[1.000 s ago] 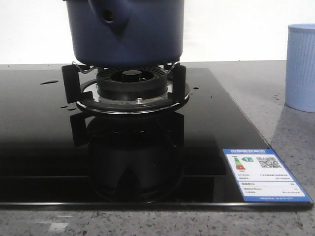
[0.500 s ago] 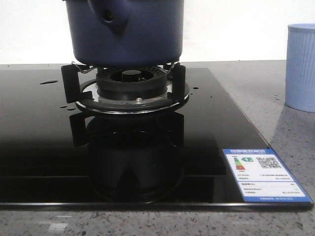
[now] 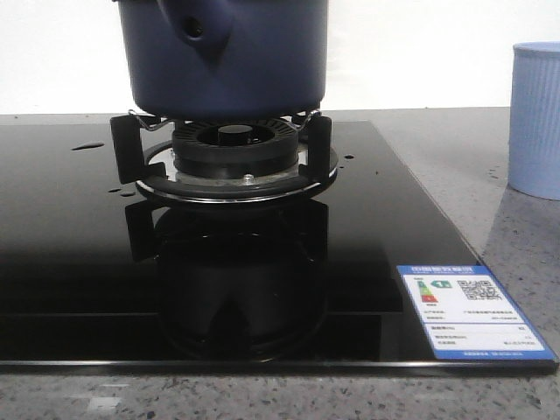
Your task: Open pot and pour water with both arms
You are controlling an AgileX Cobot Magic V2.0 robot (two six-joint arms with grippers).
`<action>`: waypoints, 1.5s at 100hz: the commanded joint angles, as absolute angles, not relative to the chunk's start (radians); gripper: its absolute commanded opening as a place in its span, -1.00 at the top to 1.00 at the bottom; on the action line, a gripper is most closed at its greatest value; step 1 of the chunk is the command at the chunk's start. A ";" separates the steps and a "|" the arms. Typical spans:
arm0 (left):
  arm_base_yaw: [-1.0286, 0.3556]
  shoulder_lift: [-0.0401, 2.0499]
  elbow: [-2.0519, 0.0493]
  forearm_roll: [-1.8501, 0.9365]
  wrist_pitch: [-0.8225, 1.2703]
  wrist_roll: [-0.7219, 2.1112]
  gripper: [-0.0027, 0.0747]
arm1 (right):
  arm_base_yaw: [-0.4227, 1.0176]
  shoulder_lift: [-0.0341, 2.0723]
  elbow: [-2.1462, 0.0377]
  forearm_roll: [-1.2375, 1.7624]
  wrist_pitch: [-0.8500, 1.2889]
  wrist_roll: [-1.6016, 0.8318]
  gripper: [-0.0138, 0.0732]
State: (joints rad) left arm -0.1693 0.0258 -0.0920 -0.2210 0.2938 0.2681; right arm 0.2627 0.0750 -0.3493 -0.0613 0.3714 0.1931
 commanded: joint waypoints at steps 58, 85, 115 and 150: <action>-0.167 -0.030 0.033 -0.082 0.293 0.150 0.98 | 0.265 0.087 -0.384 -0.065 0.299 0.180 0.85; -0.167 -0.030 0.033 -0.082 0.291 0.150 0.98 | 0.265 0.087 -0.384 -0.065 0.299 0.180 0.85; -0.167 -0.030 0.033 -0.082 0.291 0.150 0.98 | 0.265 0.087 -0.384 -0.065 0.299 0.180 0.85; -0.167 -0.030 0.033 -0.082 0.290 0.150 0.98 | 0.222 0.087 -0.231 -0.162 0.243 0.180 0.85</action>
